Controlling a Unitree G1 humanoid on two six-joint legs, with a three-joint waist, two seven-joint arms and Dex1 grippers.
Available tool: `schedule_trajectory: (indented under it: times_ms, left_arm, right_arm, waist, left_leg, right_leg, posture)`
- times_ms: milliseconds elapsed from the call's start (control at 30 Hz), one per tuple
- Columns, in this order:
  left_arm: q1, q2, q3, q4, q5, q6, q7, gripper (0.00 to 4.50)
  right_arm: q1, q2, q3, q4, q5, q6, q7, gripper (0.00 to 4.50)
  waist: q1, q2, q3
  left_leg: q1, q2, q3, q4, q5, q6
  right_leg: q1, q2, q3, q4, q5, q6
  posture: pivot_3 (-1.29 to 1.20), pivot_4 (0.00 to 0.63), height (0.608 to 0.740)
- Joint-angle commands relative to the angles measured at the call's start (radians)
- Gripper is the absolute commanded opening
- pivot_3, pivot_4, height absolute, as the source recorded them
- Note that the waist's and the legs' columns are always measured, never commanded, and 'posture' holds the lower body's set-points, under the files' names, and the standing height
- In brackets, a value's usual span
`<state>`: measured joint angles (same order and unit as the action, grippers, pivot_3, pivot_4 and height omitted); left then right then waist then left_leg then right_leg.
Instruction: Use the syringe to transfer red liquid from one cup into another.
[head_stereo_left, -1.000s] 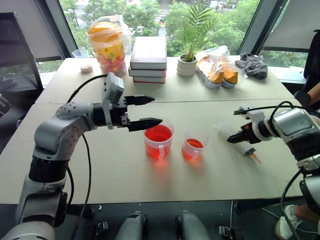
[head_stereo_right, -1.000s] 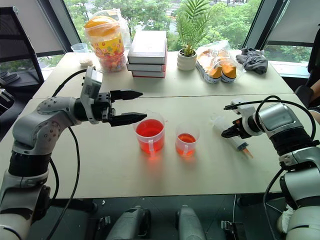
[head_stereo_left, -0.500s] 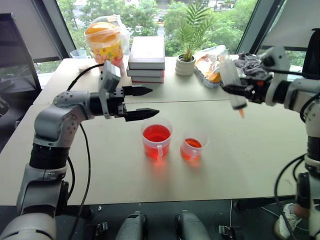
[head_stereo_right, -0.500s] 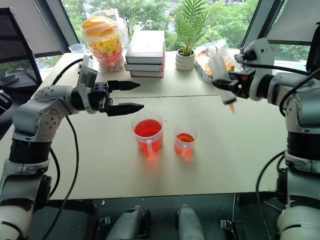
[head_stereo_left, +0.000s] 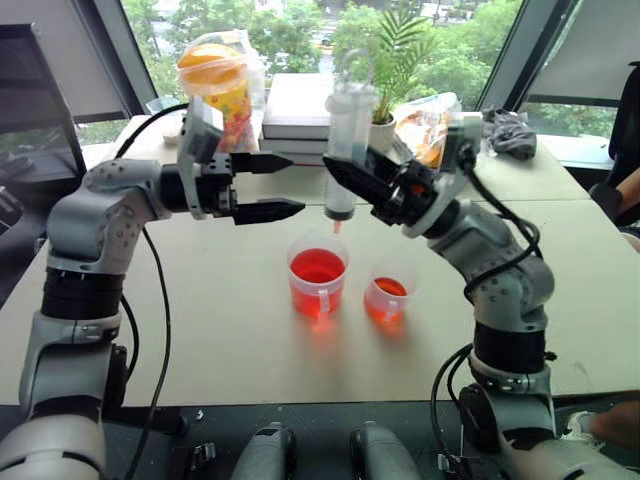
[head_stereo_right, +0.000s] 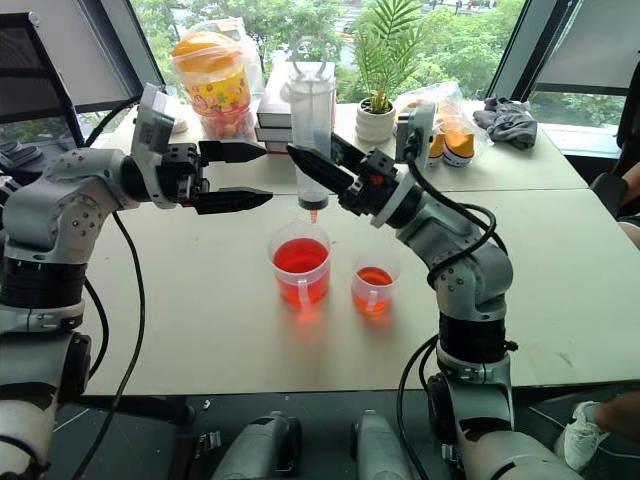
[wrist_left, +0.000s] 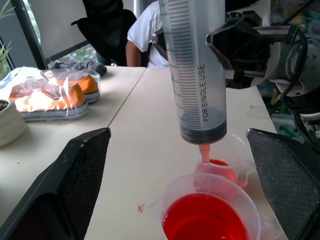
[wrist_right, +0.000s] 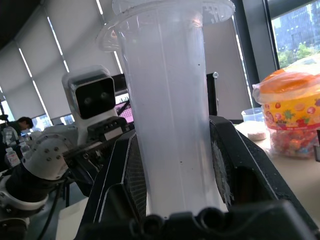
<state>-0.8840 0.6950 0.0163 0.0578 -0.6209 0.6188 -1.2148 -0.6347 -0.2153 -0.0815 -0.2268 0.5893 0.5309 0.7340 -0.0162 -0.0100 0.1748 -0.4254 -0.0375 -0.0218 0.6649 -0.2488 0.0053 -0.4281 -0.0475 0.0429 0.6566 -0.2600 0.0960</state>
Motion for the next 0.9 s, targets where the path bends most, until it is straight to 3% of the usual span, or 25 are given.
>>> schedule_trajectory:
  times_ms: [33, 233, 633, 733, 900]
  left_arm:
    - [-0.055, 0.005, 0.026, -0.022, -0.02, 0.016, -0.001, 4.5]
    - [-0.092, -0.034, 0.013, 0.012, -0.005, 0.013, 0.007, 4.5]
    - [-0.098, -0.117, -0.027, 0.052, 0.037, 0.006, 0.024, 4.5]
    - [-0.094, -0.13, -0.025, 0.054, 0.034, 0.014, 0.031, 3.7]
    - [-0.09, -0.139, -0.01, 0.047, 0.02, 0.025, 0.038, 1.34]
  right_arm:
    - [0.08, 0.021, 0.097, 0.08, -0.103, -0.173, 0.053, 1.43]
    - [0.15, 0.02, 0.152, 0.133, -0.164, -0.289, 0.076, 1.43]
    - [0.175, 0.012, 0.179, 0.107, -0.181, -0.305, 0.06, 1.43]
    - [0.174, 0.008, 0.183, 0.105, -0.184, -0.304, 0.06, 1.43]
    - [0.172, -0.001, 0.186, 0.104, -0.186, -0.302, 0.062, 1.43]
  waist:
    - [0.0, 0.0, 0.0]
    - [0.0, 0.001, 0.0]
    - [0.0, 0.001, 0.0]
    - [0.0, 0.001, 0.0]
    - [0.0, 0.001, 0.0]
  left_leg:
    - [0.0, 0.0, 0.0, 0.0, 0.0, 0.0]
    - [0.0, 0.0, 0.001, 0.001, 0.0, 0.0]
    - [0.002, 0.0, 0.001, 0.001, 0.001, -0.001]
    - [0.002, 0.0, 0.001, 0.001, 0.001, -0.001]
    - [0.002, 0.0, 0.001, 0.001, 0.001, -0.001]
  right_leg:
    - [0.0, 0.0, 0.0, 0.0, 0.0, 0.0]
    - [0.0, 0.001, 0.0, 0.001, 0.0, 0.0]
    - [0.0, 0.001, 0.0, 0.004, 0.0, 0.0]
    - [0.0, 0.001, 0.0, 0.004, 0.0, 0.0]
    - [0.0, 0.001, 0.0, 0.004, 0.0, 0.0]
  posture:
    - [0.0, 0.15, 0.74]
    - [0.0, 0.15, 0.74]
    - [0.0, 0.15, 0.74]
    - [0.0, 0.15, 0.74]
    - [0.0, 0.15, 0.74]
